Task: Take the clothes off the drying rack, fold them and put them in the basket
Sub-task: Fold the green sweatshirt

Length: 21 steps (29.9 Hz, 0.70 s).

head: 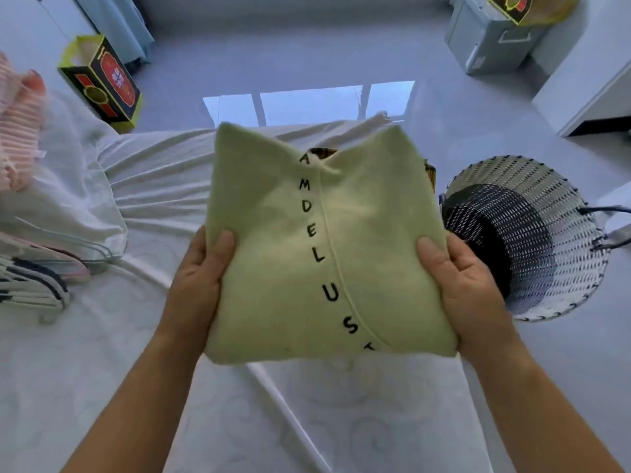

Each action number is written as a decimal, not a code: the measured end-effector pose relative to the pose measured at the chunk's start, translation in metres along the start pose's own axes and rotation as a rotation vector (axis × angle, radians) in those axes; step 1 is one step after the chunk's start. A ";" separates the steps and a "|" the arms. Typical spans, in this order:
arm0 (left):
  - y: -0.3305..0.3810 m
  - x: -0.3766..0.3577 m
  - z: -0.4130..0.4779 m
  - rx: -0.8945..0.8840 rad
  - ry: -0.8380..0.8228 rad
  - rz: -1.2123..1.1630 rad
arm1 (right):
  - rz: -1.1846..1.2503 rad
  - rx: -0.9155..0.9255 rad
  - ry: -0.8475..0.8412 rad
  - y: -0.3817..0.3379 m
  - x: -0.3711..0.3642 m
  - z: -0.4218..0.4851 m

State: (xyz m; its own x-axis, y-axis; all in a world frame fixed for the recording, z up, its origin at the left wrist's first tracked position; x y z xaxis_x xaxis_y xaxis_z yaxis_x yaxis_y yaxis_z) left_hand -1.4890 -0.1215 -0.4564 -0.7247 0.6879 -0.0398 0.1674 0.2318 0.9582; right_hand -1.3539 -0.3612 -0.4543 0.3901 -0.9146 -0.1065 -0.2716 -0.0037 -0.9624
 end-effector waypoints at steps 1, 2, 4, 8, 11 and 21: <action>0.005 -0.014 0.023 -0.041 -0.016 0.004 | -0.003 0.042 0.031 -0.007 0.008 0.018; 0.008 -0.030 0.045 -0.069 -0.037 0.016 | 0.000 0.065 0.061 -0.007 0.016 0.035; -0.009 -0.055 0.088 -0.082 -0.091 0.071 | -0.035 0.049 0.121 0.015 0.033 0.074; -0.111 -0.092 0.131 0.138 -0.162 0.527 | -0.341 -0.116 0.191 0.094 0.063 0.144; -0.138 -0.094 0.132 0.082 0.054 0.603 | -0.329 -0.066 0.161 0.114 0.067 0.175; -0.131 -0.097 0.106 0.178 0.456 0.558 | -0.481 -0.130 -0.069 0.099 0.079 0.210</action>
State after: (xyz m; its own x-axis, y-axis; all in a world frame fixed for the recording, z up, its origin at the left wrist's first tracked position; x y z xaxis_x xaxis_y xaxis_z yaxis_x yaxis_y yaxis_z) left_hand -1.3695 -0.1456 -0.6085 -0.6996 0.3914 0.5978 0.6693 0.0659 0.7401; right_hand -1.1650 -0.3493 -0.6110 0.5546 -0.7677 0.3209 -0.1525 -0.4729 -0.8678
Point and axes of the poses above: each hand's wrist, its own z-axis towards the middle knuckle, its own x-axis out of the back of the hand, y = z × x, the point moved 9 cm from there along z, towards the middle knuckle
